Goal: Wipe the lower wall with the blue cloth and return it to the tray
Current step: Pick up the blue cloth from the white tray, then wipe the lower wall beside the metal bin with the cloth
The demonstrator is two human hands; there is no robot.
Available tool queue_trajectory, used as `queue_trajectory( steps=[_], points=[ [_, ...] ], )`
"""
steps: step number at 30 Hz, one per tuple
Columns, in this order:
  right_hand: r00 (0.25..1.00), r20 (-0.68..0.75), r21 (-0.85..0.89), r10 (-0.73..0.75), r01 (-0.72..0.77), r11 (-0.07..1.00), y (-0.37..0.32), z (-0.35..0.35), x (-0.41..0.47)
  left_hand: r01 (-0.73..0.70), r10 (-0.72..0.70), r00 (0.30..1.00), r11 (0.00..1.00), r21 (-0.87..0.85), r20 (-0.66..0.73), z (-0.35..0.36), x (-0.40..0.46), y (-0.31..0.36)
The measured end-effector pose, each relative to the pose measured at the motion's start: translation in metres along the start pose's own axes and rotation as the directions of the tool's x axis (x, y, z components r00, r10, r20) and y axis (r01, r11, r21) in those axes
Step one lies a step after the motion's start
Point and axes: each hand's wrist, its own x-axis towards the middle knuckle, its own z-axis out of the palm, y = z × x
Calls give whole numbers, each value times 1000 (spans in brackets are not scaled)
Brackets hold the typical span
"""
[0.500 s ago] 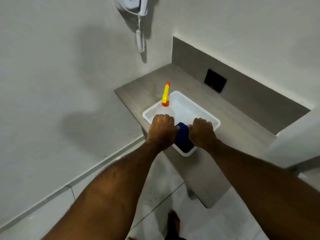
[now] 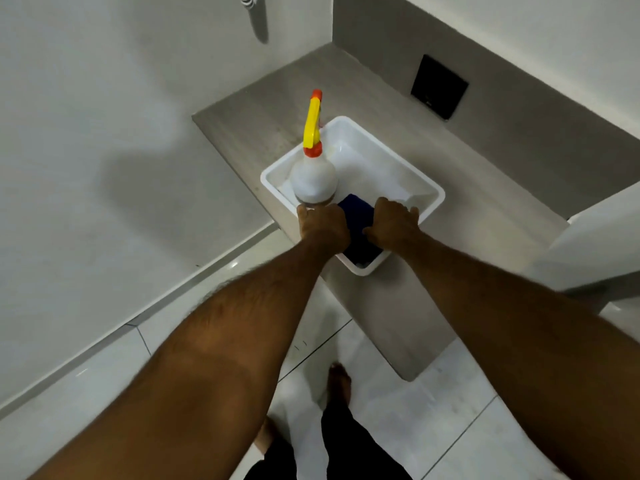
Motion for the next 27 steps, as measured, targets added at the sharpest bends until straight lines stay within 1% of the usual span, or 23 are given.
queue_trajectory(
  steps=[3,4,6,8,10,12,14,15,16,17,19,20,21,22,23,25,26,27],
  points=[
    [1000,22,174,21,-24,984,-2,-7,7,15,-24,997,993,-119,-76,0,4,3],
    [999,18,265,33,-37,964,-3,-12,7,17,-33,996,983,-184,-84,-3,3,4],
    [992,-44,458,115,-83,885,-10,-29,0,-16,-20,993,951,-309,-112,-11,0,4],
    [967,-128,585,222,-107,804,-18,-50,-16,-52,-30,985,886,-461,-169,-23,-14,4],
    [946,-192,662,262,-72,746,-32,-69,-40,-96,-66,969,784,-613,-237,-39,-34,-2],
    [943,-202,749,266,-26,662,-49,-82,-70,-175,-81,943,702,-690,-322,-55,-64,-18],
    [965,-147,822,219,-4,569,-66,-85,-100,-252,-85,917,634,-731,-390,-64,-95,-42],
    [981,-98,843,168,-8,537,-77,-82,-114,-260,-101,918,579,-773,-384,-65,-110,-59],
    [993,-42,854,107,-19,519,-87,-77,-128,-239,-118,934,494,-836,-336,-64,-124,-78],
    [999,9,857,49,-33,514,-99,-69,-141,-196,-117,959,386,-902,-259,-60,-138,-98],
    [994,106,853,-11,-85,515,-119,-46,-160,-85,-59,993,186,-979,-98,-51,-161,-139],
    [988,151,855,-16,-123,503,-129,-31,-168,-37,-19,999,144,-989,-40,-43,-170,-159],
    [981,194,863,-22,-160,480,-139,-15,-174,4,19,1000,144,-990,7,-34,-177,-178],
    [974,223,866,-26,-186,464,-148,4,-179,43,41,998,185,-982,51,-22,-183,-195],
    [971,239,860,-18,-203,469,-155,22,-182,69,44,995,262,-963,84,-9,-186,-208],
    [965,260,821,17,-230,523,-170,63,-180,103,-24,994,522,-847,106,29,-189,-237],
    [961,271,792,49,-252,557,-177,87,-175,126,-73,992,631,-766,103,52,-191,-251],
    [956,284,763,80,-275,585,-181,112,-168,162,-121,987,699,-696,108,75,-194,-264]
  ],
)
